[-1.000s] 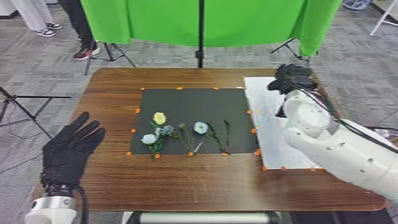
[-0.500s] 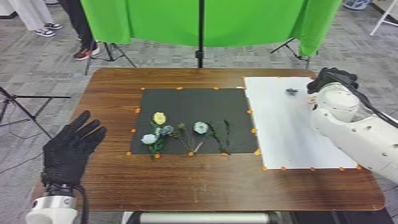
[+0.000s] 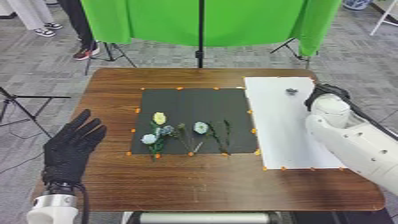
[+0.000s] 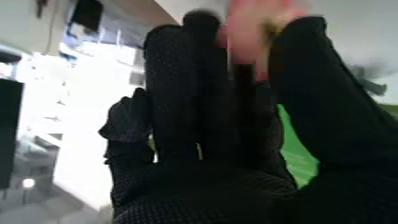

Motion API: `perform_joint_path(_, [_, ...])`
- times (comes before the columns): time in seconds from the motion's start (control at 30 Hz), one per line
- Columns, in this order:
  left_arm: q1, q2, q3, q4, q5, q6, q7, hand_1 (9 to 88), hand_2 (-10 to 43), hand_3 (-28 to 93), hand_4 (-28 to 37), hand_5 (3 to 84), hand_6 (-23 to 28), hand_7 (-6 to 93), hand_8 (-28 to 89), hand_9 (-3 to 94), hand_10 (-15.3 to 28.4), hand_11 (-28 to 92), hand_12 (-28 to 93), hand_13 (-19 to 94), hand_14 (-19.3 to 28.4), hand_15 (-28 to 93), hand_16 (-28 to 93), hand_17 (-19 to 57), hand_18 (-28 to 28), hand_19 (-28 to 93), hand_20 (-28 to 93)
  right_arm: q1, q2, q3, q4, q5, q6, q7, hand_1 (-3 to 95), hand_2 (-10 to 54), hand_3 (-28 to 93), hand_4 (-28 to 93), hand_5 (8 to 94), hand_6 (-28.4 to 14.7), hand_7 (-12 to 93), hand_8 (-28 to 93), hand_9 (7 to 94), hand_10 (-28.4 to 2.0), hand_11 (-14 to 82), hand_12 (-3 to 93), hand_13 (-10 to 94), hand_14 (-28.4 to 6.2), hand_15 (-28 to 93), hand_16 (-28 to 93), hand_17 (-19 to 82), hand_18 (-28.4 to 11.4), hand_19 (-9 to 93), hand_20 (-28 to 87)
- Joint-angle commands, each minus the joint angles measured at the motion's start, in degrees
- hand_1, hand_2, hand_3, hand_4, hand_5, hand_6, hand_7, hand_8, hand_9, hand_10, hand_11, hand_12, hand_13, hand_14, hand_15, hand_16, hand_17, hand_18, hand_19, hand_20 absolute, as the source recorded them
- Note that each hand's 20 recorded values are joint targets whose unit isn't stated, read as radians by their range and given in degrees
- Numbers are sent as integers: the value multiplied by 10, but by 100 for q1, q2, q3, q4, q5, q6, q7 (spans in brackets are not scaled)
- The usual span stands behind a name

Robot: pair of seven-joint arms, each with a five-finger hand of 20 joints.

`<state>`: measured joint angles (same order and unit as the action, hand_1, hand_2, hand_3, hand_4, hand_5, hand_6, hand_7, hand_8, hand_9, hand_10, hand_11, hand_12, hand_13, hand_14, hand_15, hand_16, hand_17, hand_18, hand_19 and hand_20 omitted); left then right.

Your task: Arrange flowers

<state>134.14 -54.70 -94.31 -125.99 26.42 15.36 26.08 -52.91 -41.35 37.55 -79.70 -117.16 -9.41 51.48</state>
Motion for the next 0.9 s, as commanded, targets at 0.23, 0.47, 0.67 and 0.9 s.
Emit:
perform_joint_path(0.23, [77,90,80,57,-153,82,53,245,64,809,-225,411,114,121,-85,359,207,276,117,255,274,541,-86,-91,255,538,175,226,205,-717,-426,-678,1614,-271,592,-95,591,-283,885,50,168,3,933,-50,170,318,730,-50,733,162,300,-201,932,576])
perform_joint_path(0.47, [74,193,120,49,-229,132,100,243,64,812,-224,410,114,124,-86,358,208,280,118,253,275,546,-86,-93,255,540,175,382,139,-849,-1345,-1056,2328,-822,609,-95,600,-283,903,31,155,15,937,-50,226,314,755,-52,743,175,323,-216,932,600])
perform_joint_path(0.67, [70,305,191,46,-305,154,207,245,63,810,-226,410,114,122,-86,359,207,278,117,255,273,543,-87,-92,255,538,175,65,-475,-574,-1919,-1314,2033,-1568,608,-95,605,-283,905,28,149,23,937,-50,231,312,759,-53,742,182,326,-218,932,606])
perform_joint_path(0.9, [15,196,151,62,-217,104,84,243,64,811,-224,410,114,123,-85,358,207,279,118,253,274,545,-86,-93,255,540,175,-298,-1216,-560,-1948,-1470,1424,-1990,583,-95,642,-283,903,27,148,25,937,-52,232,313,755,-55,743,187,322,-219,932,607])
